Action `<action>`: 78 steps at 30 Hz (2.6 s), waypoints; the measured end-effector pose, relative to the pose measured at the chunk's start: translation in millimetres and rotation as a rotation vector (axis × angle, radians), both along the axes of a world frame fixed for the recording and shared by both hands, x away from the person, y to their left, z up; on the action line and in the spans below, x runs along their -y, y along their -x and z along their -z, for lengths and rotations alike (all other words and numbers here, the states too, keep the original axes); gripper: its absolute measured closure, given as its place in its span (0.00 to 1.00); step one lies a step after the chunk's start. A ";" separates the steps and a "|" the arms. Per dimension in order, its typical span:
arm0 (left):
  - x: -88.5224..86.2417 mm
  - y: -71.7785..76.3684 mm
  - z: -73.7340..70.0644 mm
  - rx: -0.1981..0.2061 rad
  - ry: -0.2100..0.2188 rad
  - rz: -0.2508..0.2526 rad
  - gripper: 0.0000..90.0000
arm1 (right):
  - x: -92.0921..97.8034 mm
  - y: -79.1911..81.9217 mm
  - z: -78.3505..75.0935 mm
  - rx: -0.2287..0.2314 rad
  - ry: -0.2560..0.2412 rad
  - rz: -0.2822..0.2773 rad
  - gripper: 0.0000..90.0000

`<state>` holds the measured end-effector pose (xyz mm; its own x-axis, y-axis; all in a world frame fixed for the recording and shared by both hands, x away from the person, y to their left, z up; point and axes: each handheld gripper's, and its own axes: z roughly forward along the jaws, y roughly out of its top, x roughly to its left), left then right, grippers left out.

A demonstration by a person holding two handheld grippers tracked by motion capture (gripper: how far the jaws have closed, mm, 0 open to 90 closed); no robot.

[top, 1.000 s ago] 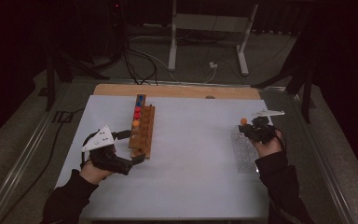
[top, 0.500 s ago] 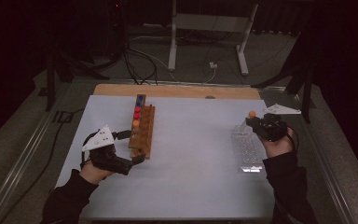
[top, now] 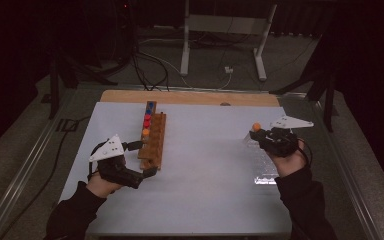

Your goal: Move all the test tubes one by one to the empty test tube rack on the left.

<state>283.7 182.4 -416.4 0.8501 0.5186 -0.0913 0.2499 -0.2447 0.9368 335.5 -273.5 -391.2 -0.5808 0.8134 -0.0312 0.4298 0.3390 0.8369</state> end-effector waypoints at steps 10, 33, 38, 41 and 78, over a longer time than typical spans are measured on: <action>8.9 0.0 1.6 -0.013 -0.005 0.035 0.03 | -36.5 12.5 14.1 -0.043 0.022 -0.143 0.84; 47.4 -5.3 1.1 -0.038 -0.009 0.137 0.04 | -95.8 48.6 26.7 -0.073 0.056 -0.377 0.84; 62.2 -7.9 1.8 -0.038 -0.010 0.170 0.08 | -103.2 52.3 27.0 -0.075 0.057 -0.403 0.84; 72.0 -9.9 2.3 -0.034 -0.008 0.185 0.15 | -105.8 54.1 26.8 -0.072 0.058 -0.416 0.84; 115.0 -24.0 -9.2 0.036 -0.054 0.242 0.79 | -102.1 54.7 25.3 -0.045 0.008 -0.398 0.66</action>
<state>307.7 67.4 -407.2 0.9522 0.3033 -0.0360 0.1444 -0.3432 0.9281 280.8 -171.3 -416.5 -0.8517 0.5240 -0.0039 0.2996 0.4929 0.8169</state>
